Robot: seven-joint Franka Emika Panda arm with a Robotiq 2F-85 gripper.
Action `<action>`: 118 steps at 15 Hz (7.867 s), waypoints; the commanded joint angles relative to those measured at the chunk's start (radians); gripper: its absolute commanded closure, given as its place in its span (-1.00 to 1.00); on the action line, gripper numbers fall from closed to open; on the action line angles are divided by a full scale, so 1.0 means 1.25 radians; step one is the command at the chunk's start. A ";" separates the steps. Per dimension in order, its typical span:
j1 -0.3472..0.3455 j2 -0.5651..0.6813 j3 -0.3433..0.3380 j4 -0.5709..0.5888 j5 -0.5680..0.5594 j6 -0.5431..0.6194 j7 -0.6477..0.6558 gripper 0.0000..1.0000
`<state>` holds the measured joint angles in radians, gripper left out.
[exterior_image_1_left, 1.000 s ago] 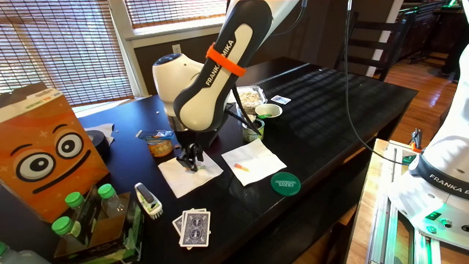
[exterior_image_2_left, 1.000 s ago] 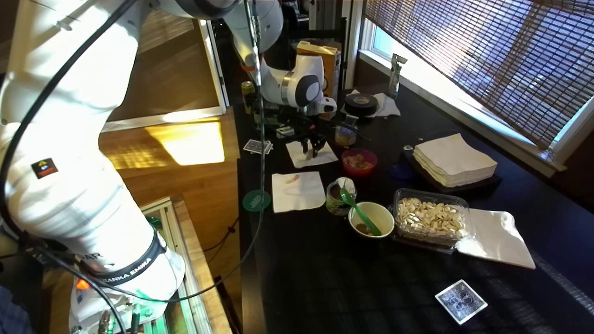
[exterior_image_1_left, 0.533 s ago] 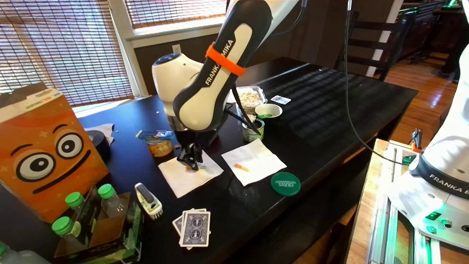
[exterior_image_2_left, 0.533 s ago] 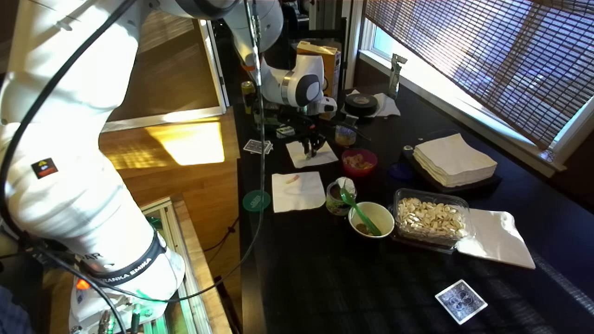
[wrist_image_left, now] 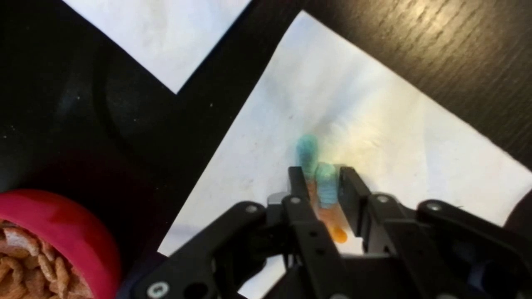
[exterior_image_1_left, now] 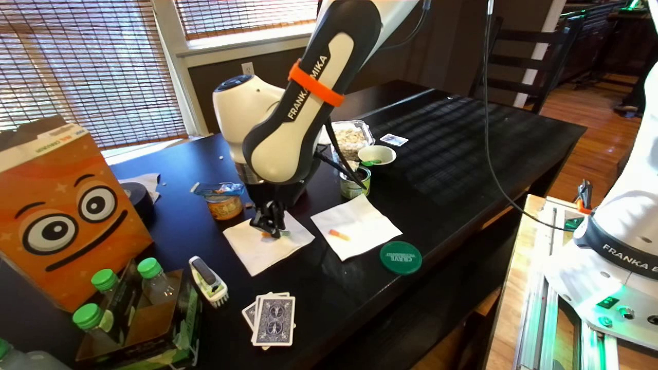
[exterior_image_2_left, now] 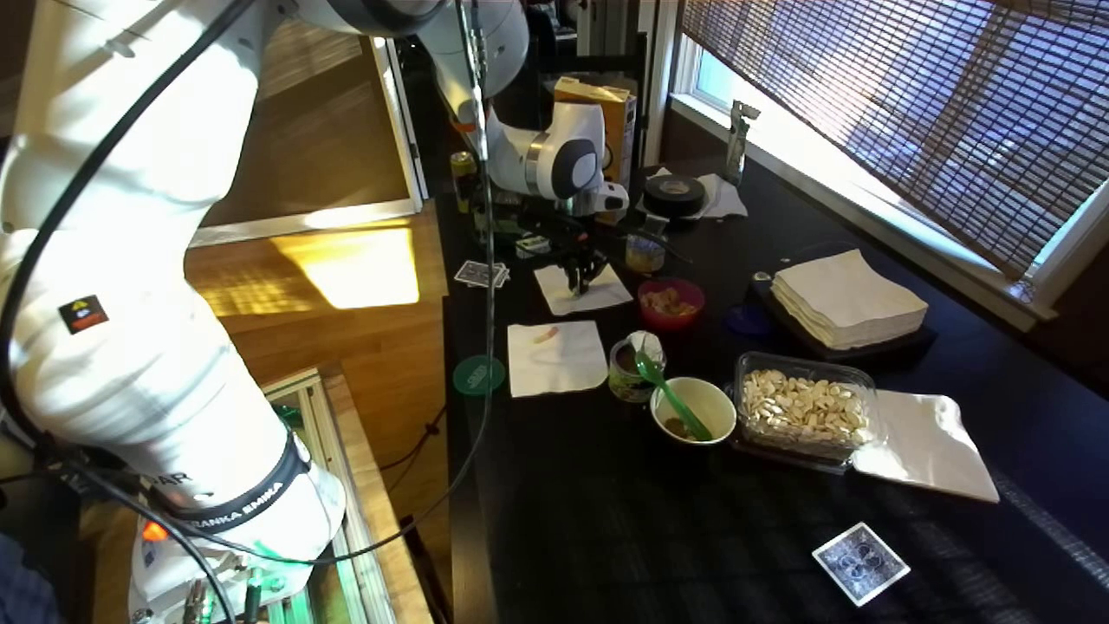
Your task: Move the jelly worms to the serviette on the right
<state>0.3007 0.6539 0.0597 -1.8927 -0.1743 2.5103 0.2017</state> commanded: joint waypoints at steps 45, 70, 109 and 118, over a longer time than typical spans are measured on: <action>-0.010 -0.356 -0.080 -0.541 -0.094 0.208 0.360 0.40; -0.074 -0.097 0.063 -0.126 0.043 0.075 -0.168 -1.00; -0.075 0.011 0.041 0.000 0.036 0.037 -0.232 0.82; -0.084 0.008 0.051 -0.002 0.046 0.045 -0.240 0.98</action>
<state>0.2122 0.6490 0.1063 -1.9240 -0.1212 2.5834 -0.0748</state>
